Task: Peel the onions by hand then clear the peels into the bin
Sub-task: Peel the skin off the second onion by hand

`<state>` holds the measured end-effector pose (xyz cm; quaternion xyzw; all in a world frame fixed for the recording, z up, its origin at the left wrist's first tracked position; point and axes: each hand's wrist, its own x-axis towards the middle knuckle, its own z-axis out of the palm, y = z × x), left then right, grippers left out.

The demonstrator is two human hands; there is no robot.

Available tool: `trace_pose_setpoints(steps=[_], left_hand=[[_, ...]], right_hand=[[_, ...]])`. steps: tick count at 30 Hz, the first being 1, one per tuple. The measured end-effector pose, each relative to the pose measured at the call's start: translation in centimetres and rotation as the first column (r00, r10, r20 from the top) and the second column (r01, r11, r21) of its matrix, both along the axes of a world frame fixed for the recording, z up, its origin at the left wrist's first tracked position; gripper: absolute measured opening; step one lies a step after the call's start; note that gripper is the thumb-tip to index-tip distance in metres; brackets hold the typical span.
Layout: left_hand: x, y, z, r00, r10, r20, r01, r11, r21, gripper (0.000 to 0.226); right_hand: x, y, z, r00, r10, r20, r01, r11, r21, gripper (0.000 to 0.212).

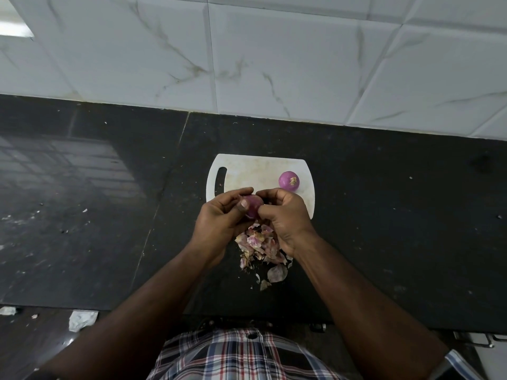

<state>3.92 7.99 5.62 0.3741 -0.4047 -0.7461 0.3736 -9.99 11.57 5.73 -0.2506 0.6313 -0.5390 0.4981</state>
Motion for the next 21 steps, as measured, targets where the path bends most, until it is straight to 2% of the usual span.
trace_pose_setpoints(steps=[3, 8, 16, 21], left_hand=[[0.1, -0.3, 0.1, 1.0, 0.002, 0.0, -0.002, 1.0, 0.026, 0.025], [0.2, -0.5, 0.3, 1.0, -0.018, -0.012, 0.019, 0.997, 0.076, 0.024], [0.2, -0.5, -0.1, 1.0, -0.018, 0.016, 0.017, 0.998, 0.06, 0.024], [0.3, -0.3, -0.3, 0.999, -0.026, 0.041, 0.025, 0.999, 0.032, 0.024]], right_hand=[[-0.2, 0.1, 0.0, 1.0, 0.008, 0.007, -0.008, 1.0, -0.01, 0.03], [-1.4, 0.8, 0.4, 0.985, 0.045, 0.165, -0.041, 0.999, -0.031, 0.02], [-1.0, 0.8, 0.3, 0.995, 0.035, -0.092, -0.037, 0.999, -0.014, 0.023], [-1.1, 0.6, 0.2, 0.981, 0.068, -0.181, -0.066, 0.998, 0.012, 0.023]])
